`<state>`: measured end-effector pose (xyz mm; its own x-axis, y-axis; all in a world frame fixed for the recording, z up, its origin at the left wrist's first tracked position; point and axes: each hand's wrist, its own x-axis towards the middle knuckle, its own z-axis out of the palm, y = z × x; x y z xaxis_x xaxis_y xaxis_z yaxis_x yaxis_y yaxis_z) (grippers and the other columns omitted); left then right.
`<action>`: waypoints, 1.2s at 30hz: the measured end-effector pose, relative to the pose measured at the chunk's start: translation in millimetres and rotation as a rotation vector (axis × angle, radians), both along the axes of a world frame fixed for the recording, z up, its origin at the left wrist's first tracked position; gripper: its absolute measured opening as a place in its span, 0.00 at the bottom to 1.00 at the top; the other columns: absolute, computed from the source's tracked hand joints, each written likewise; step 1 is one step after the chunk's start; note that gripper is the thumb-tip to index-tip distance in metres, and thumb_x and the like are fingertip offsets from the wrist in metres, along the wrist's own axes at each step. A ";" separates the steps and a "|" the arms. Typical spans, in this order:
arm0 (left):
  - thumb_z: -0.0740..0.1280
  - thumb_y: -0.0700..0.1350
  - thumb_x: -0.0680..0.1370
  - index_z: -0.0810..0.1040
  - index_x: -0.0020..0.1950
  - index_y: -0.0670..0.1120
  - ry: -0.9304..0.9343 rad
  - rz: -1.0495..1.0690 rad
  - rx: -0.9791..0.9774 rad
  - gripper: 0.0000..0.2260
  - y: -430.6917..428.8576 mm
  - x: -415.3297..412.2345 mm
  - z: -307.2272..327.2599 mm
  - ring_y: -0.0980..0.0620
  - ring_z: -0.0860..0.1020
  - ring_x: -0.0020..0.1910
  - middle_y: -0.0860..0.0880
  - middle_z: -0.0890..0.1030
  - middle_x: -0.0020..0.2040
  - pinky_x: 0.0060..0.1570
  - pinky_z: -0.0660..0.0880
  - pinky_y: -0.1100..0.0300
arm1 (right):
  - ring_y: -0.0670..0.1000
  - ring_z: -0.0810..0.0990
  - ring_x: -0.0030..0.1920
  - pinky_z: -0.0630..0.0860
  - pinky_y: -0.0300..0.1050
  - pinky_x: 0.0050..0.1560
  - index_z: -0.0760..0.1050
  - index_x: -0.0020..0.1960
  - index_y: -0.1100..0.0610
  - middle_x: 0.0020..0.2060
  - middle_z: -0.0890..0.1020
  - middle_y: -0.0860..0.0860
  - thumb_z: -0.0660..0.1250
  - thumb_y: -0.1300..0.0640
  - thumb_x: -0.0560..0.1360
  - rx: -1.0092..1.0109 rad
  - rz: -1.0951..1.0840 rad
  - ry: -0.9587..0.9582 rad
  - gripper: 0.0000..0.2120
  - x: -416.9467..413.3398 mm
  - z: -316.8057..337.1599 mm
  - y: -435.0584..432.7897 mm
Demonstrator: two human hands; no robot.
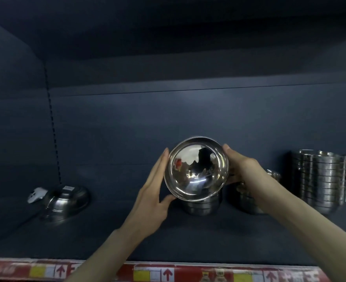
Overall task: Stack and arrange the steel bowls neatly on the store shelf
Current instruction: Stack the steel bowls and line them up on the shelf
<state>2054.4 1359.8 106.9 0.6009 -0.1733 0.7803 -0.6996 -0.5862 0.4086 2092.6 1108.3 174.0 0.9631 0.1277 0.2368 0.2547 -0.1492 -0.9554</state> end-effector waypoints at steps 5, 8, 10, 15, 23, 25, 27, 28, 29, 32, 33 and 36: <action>0.83 0.39 0.71 0.51 0.85 0.61 0.082 -0.104 -0.129 0.54 5.0 6.0 -0.2 0.62 0.60 0.83 0.66 0.61 0.84 0.81 0.60 0.61 | 0.49 0.86 0.49 0.75 0.53 0.64 0.90 0.39 0.43 0.39 0.90 0.45 0.61 0.29 0.80 -0.046 0.026 -0.023 0.27 6.1 -8.6 -8.4; 0.83 0.33 0.65 0.56 0.85 0.56 0.230 -0.274 -0.371 0.56 5.8 8.9 2.5 0.60 0.67 0.80 0.62 0.69 0.81 0.79 0.66 0.57 | 0.37 0.81 0.55 0.72 0.45 0.65 0.86 0.56 0.42 0.46 0.88 0.33 0.63 0.35 0.83 -0.004 0.015 -0.078 0.17 -6.6 -12.3 -7.0; 0.82 0.31 0.64 0.59 0.85 0.53 0.271 -0.335 -0.475 0.55 4.0 8.5 3.9 0.59 0.71 0.78 0.60 0.73 0.79 0.77 0.69 0.56 | 0.39 0.83 0.60 0.72 0.48 0.72 0.84 0.63 0.43 0.52 0.88 0.34 0.63 0.36 0.82 0.042 0.075 -0.119 0.18 -13.7 -11.0 -1.0; 0.82 0.33 0.70 0.69 0.80 0.48 0.325 -0.439 -0.618 0.42 1.7 10.7 8.8 0.54 0.77 0.74 0.53 0.81 0.73 0.70 0.74 0.62 | 0.42 0.83 0.62 0.74 0.49 0.62 0.83 0.61 0.32 0.55 0.87 0.35 0.64 0.30 0.73 0.064 0.167 -0.190 0.21 -17.6 -12.2 8.4; 0.71 0.38 0.80 0.75 0.76 0.38 0.418 -0.557 -0.719 0.24 5.2 20.2 20.4 0.44 0.75 0.77 0.40 0.80 0.73 0.80 0.66 0.51 | 0.42 0.80 0.67 0.73 0.51 0.72 0.77 0.69 0.38 0.64 0.84 0.39 0.74 0.30 0.72 0.002 0.204 -0.241 0.29 -14.5 -28.5 11.0; 0.72 0.37 0.80 0.77 0.74 0.39 0.407 -0.536 -0.741 0.22 5.0 22.0 22.0 0.45 0.76 0.75 0.41 0.81 0.71 0.78 0.68 0.54 | 0.40 0.83 0.60 0.74 0.45 0.66 0.79 0.67 0.43 0.58 0.86 0.40 0.74 0.36 0.76 0.013 0.189 -0.277 0.22 -15.3 -28.7 14.0; 0.71 0.37 0.79 0.78 0.73 0.39 0.398 -0.534 -0.768 0.21 2.7 25.0 22.8 0.46 0.77 0.74 0.41 0.82 0.70 0.77 0.70 0.58 | 0.41 0.83 0.60 0.75 0.45 0.67 0.80 0.65 0.45 0.57 0.87 0.41 0.72 0.40 0.76 0.032 0.181 -0.288 0.20 -13.2 -30.4 15.0; 0.71 0.37 0.79 0.78 0.73 0.39 0.400 -0.543 -0.772 0.22 1.9 26.8 23.0 0.46 0.78 0.74 0.41 0.82 0.70 0.76 0.70 0.59 | 0.42 0.84 0.60 0.75 0.45 0.67 0.80 0.65 0.46 0.57 0.87 0.41 0.72 0.40 0.76 0.048 0.177 -0.291 0.20 -11.5 -30.5 15.6; 0.71 0.38 0.79 0.78 0.73 0.39 0.402 -0.544 -0.768 0.21 1.0 29.1 23.1 0.46 0.78 0.74 0.41 0.82 0.70 0.76 0.70 0.59 | 0.42 0.84 0.60 0.75 0.46 0.67 0.80 0.65 0.46 0.57 0.87 0.41 0.72 0.41 0.76 0.071 0.173 -0.291 0.20 -10.2 -29.8 16.2; 0.71 0.40 0.80 0.78 0.73 0.38 0.390 -0.521 -0.739 0.21 -3.5 36.8 25.4 0.44 0.77 0.74 0.40 0.81 0.70 0.77 0.70 0.56 | 0.42 0.85 0.59 0.76 0.46 0.66 0.80 0.67 0.48 0.58 0.88 0.43 0.75 0.43 0.76 0.135 0.170 -0.299 0.21 -1.2 -26.5 15.1; 0.71 0.41 0.79 0.78 0.72 0.38 0.383 -0.514 -0.732 0.21 -5.6 39.4 27.4 0.44 0.77 0.74 0.40 0.81 0.70 0.78 0.69 0.54 | 0.42 0.85 0.60 0.76 0.47 0.68 0.80 0.67 0.48 0.59 0.88 0.44 0.76 0.44 0.76 0.151 0.169 -0.306 0.22 2.7 -24.9 14.4; 0.73 0.41 0.80 0.79 0.71 0.37 0.366 -0.526 -0.717 0.20 -12.9 50.3 36.5 0.44 0.78 0.73 0.39 0.82 0.69 0.78 0.69 0.51 | 0.44 0.84 0.64 0.77 0.49 0.71 0.77 0.72 0.48 0.62 0.87 0.45 0.80 0.45 0.74 0.200 0.146 -0.334 0.29 20.1 -21.4 10.2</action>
